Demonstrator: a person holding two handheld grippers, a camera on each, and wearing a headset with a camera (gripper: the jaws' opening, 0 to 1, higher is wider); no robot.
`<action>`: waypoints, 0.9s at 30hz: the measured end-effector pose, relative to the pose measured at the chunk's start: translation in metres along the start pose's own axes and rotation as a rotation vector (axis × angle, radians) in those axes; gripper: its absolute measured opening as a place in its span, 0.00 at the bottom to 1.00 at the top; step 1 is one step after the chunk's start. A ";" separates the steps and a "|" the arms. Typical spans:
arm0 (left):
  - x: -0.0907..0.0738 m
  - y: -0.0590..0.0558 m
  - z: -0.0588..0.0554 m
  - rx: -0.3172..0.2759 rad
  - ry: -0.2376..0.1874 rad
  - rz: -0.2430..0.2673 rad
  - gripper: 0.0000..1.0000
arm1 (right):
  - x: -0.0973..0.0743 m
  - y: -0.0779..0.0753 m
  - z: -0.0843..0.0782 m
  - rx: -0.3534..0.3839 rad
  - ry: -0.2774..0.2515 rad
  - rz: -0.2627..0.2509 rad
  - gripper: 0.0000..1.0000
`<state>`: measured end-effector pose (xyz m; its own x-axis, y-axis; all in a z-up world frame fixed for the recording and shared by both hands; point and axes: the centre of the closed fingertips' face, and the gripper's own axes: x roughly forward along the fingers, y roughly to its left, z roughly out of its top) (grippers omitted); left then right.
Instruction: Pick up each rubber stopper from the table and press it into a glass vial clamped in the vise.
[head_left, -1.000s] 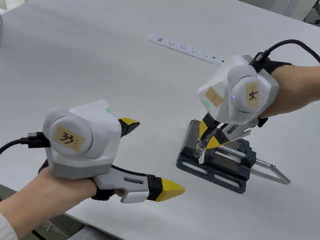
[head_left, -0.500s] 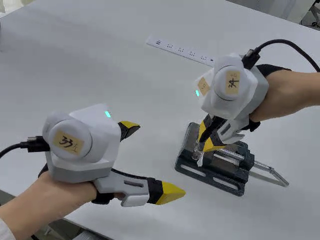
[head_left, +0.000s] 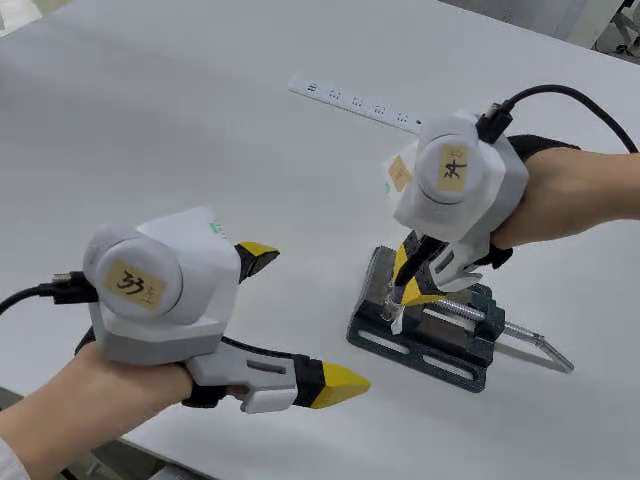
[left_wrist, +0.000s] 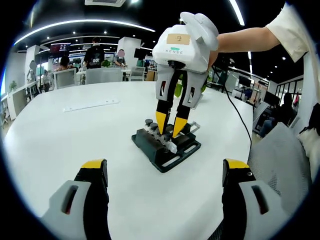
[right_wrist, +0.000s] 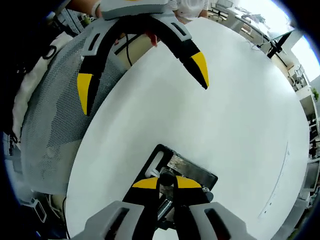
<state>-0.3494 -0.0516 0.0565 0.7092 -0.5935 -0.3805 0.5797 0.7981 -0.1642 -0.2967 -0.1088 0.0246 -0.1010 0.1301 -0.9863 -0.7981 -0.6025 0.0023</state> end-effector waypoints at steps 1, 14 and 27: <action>0.000 0.001 0.000 0.003 0.002 0.002 0.95 | 0.000 0.001 0.000 0.030 0.001 -0.001 0.05; -0.002 0.004 -0.002 0.002 0.014 0.001 0.95 | -0.001 0.003 0.001 0.004 -0.003 0.024 0.11; 0.001 0.003 0.000 0.007 0.016 -0.006 0.95 | -0.012 0.001 0.000 0.029 -0.063 0.000 0.08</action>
<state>-0.3471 -0.0494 0.0557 0.6995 -0.5963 -0.3940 0.5866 0.7939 -0.1600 -0.2961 -0.1106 0.0362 -0.1377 0.1795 -0.9741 -0.8147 -0.5799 0.0083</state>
